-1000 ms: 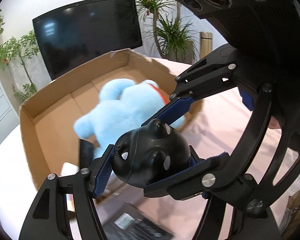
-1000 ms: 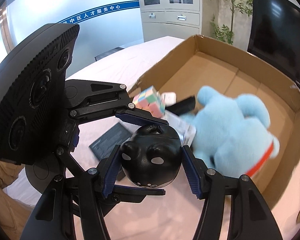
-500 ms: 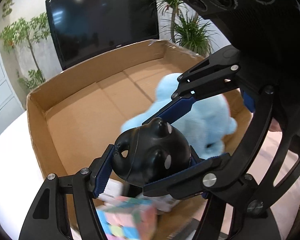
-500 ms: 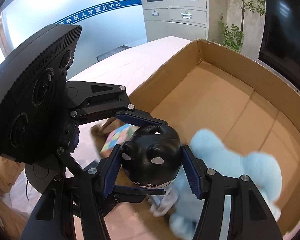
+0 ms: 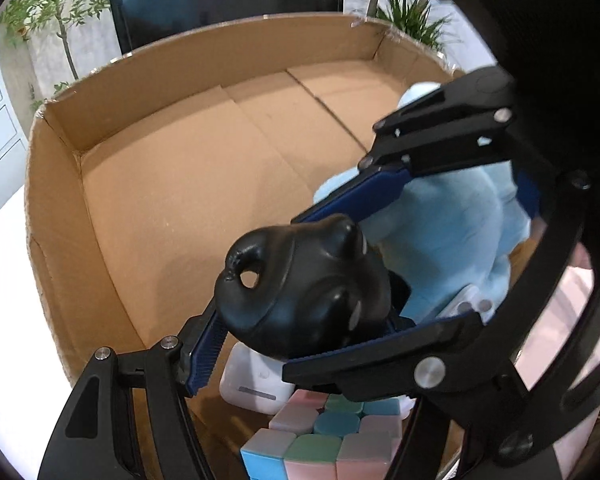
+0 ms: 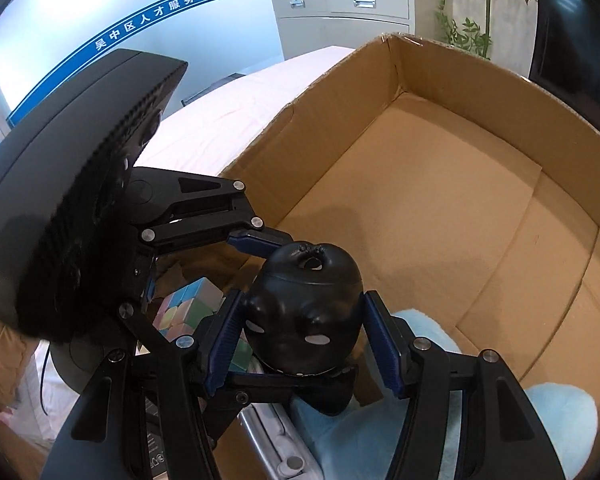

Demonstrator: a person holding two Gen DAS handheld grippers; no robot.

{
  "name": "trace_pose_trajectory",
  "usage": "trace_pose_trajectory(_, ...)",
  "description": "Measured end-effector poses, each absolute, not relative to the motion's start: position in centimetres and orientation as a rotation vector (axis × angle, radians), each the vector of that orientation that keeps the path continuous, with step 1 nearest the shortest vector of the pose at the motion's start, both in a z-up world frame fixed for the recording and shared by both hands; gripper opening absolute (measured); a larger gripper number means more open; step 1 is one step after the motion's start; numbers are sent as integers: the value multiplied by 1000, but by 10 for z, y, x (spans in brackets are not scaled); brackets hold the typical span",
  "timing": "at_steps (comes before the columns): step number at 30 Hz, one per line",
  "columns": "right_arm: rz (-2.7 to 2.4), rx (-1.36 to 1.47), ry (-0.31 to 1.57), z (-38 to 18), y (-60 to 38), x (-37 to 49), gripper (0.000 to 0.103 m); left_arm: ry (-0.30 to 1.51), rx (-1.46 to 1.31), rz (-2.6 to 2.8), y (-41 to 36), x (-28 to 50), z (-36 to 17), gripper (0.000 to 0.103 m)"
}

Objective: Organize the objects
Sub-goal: 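Open both tools to drop the black round object into the box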

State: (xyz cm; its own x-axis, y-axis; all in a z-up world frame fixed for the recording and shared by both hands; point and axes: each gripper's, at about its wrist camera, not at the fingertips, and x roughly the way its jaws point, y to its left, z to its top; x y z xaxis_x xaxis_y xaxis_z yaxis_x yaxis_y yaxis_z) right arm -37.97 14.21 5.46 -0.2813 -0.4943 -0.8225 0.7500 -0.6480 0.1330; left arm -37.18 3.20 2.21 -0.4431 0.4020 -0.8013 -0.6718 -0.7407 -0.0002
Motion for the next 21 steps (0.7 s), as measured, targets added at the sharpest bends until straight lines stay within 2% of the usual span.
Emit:
trace_pose_trajectory(3,-1998,1149,371,53,139,-379,58,465,-1127,2203,37,-370,19,70)
trace_pose_trajectory(6,-2005,1148,364,54,140,-378,59,489,-1134,2229,37,-374,21,78)
trace_pose_trajectory(8,-2017,1146,355,57,142,-375,59,482,-1128,2243,34,-372,24,78)
trace_pose_trajectory(11,-2036,1137,340,61,147,-372,66,460,-1105,2271,28,-365,31,81)
trace_pose_trajectory(16,-2072,1088,293,77,163,-348,67,446,-1041,2332,13,-349,52,81)
trace_pose_trajectory(21,-2095,993,257,96,188,-303,69,512,-891,2432,-1,-294,75,81)
